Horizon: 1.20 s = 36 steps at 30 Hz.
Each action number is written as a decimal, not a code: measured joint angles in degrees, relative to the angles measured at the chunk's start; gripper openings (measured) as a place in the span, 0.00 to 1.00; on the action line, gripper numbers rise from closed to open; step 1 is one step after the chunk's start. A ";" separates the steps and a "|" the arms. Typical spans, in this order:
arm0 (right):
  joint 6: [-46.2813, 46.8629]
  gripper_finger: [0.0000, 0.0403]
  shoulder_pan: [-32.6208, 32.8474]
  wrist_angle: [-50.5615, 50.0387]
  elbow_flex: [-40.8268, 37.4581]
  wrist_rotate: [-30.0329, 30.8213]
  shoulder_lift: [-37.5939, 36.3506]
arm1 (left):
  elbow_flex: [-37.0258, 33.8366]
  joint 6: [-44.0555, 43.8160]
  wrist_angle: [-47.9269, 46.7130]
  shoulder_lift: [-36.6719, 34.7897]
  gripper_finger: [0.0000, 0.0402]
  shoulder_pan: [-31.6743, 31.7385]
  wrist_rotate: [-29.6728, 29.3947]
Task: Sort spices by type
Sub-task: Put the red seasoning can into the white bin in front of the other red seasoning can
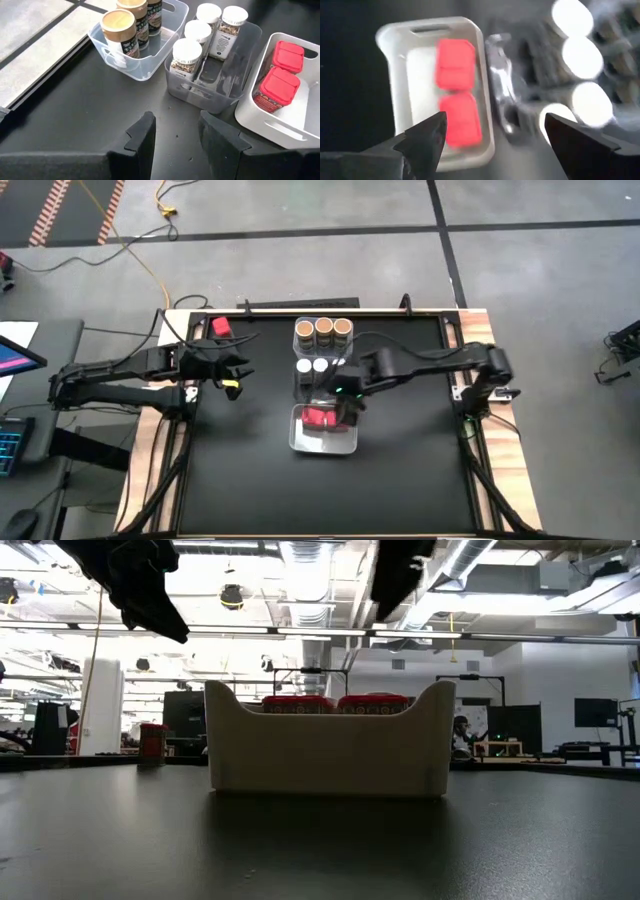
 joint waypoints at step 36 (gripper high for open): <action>26.94 0.90 3.67 33.88 -55.14 11.98 -40.89 | 16.86 -3.66 -12.09 18.17 0.35 20.66 3.78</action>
